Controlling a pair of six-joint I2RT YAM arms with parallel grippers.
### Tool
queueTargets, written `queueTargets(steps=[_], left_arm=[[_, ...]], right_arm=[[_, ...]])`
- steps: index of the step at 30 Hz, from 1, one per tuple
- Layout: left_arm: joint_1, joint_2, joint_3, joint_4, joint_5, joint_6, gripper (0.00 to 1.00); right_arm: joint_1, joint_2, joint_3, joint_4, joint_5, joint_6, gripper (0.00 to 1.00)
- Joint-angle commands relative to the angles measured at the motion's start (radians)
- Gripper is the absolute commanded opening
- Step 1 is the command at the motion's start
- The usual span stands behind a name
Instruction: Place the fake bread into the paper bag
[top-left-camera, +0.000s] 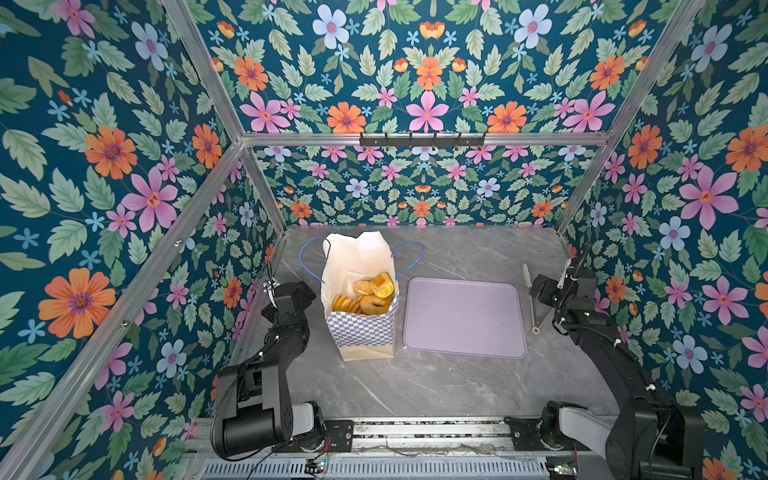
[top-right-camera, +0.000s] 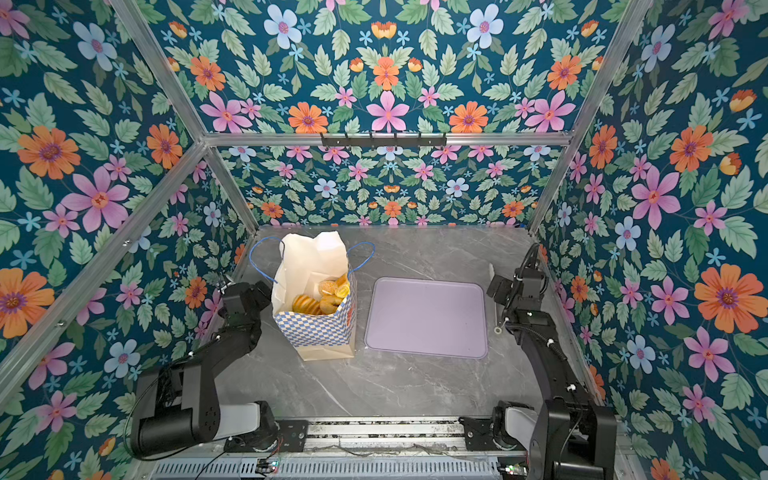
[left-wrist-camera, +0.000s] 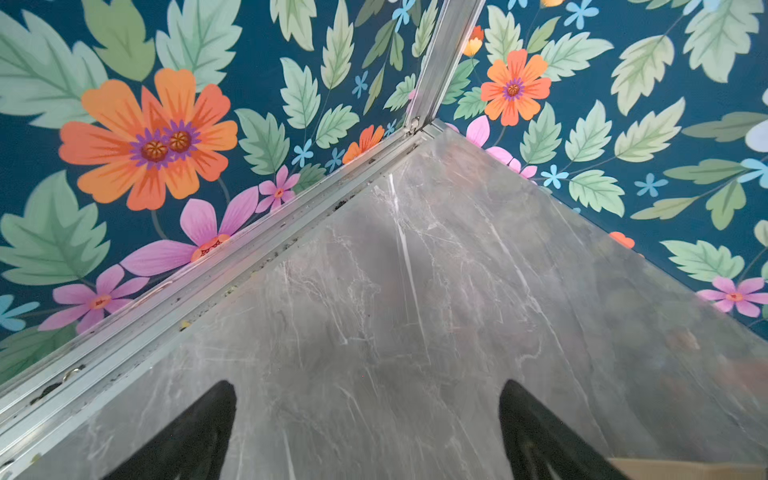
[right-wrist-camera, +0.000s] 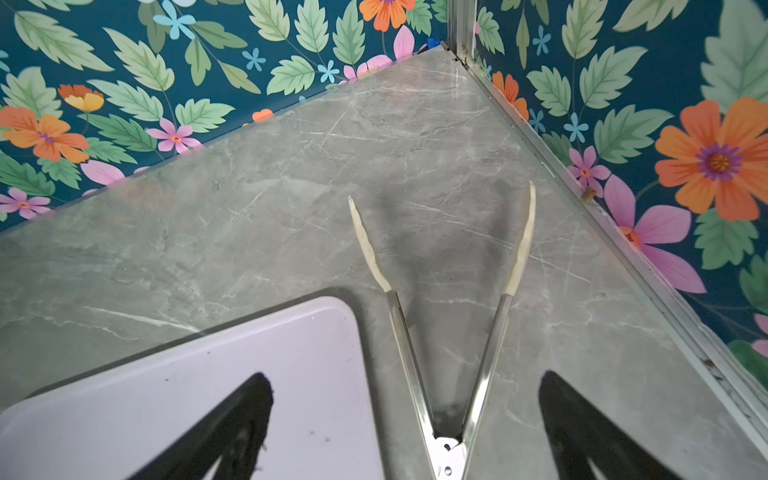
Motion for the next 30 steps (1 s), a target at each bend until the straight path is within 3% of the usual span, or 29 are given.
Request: queueTargets(steps=[1, 7, 10, 11, 14, 16, 20, 23, 24, 26, 28, 30], left_arm=[[-0.044, 0.042, -0.042, 0.254, -0.109, 0.091, 1.00], [-0.051, 0.038, -0.076, 0.325, -0.036, 0.184, 1.00], [-0.069, 0.073, -0.202, 0.525, -0.112, 0.205, 0.99], [-0.075, 0.061, -0.193, 0.473, -0.085, 0.189, 1.00], [-0.108, 0.153, -0.175, 0.585, -0.090, 0.256, 0.99], [-0.148, 0.174, -0.149, 0.546, -0.094, 0.304, 0.99], [-0.168, 0.194, -0.158, 0.596, -0.070, 0.332, 1.00], [-0.168, 0.242, -0.229, 0.741, 0.019, 0.356, 1.00], [-0.150, 0.290, -0.259, 0.916, 0.035, 0.369, 1.00], [-0.148, 0.233, -0.218, 0.717, 0.051, 0.341, 1.00], [-0.151, 0.278, -0.218, 0.809, 0.057, 0.375, 1.00], [-0.151, 0.256, -0.215, 0.752, 0.062, 0.362, 1.00]], right_arm=[[0.016, 0.005, -0.082, 0.293, -0.015, -0.038, 0.99], [0.055, 0.118, -0.233, 0.548, 0.054, -0.085, 0.99], [0.059, 0.204, -0.304, 0.733, 0.066, -0.085, 0.99], [0.064, 0.233, -0.321, 0.793, 0.059, -0.094, 0.99], [0.120, 0.283, -0.326, 0.857, 0.066, -0.161, 0.99], [0.123, 0.299, -0.342, 0.905, 0.047, -0.172, 0.99], [0.123, 0.308, -0.353, 0.934, 0.004, -0.192, 0.99], [0.124, 0.301, -0.364, 0.942, -0.054, -0.215, 0.99], [0.123, 0.298, -0.359, 0.927, -0.054, -0.214, 0.99], [0.117, 0.306, -0.338, 0.898, -0.059, -0.201, 0.99], [0.079, 0.302, -0.322, 0.860, -0.110, -0.178, 0.99], [0.085, 0.301, -0.331, 0.874, -0.103, -0.188, 0.99]])
